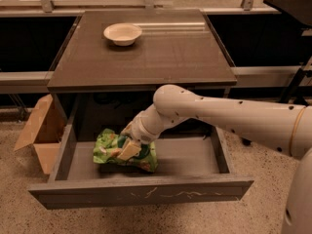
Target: Pick green rice chip bag from top drawer and place on counter
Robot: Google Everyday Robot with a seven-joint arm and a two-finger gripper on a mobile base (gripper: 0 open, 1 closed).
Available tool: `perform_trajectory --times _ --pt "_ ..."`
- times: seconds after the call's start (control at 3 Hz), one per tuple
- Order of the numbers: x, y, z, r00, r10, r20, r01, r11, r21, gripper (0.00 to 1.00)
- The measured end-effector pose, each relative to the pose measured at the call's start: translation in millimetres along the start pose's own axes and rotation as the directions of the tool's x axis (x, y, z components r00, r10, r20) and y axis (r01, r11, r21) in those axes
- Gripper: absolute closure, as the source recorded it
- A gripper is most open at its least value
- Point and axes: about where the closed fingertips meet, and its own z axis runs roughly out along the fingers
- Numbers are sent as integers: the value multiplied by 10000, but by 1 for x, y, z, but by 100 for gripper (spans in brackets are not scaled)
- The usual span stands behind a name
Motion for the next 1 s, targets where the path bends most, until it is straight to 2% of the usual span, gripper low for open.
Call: perform_trajectory --times 0.33,0.67,1.0 --pt "-14 2 -20 9970 -385 675 359 9986 390 73" --pt "-30 2 -62 9807 -775 1793 613 9937 940 96" --pt "-36 -14 -148 9451 -1236 3025 679 9798 1882 100"
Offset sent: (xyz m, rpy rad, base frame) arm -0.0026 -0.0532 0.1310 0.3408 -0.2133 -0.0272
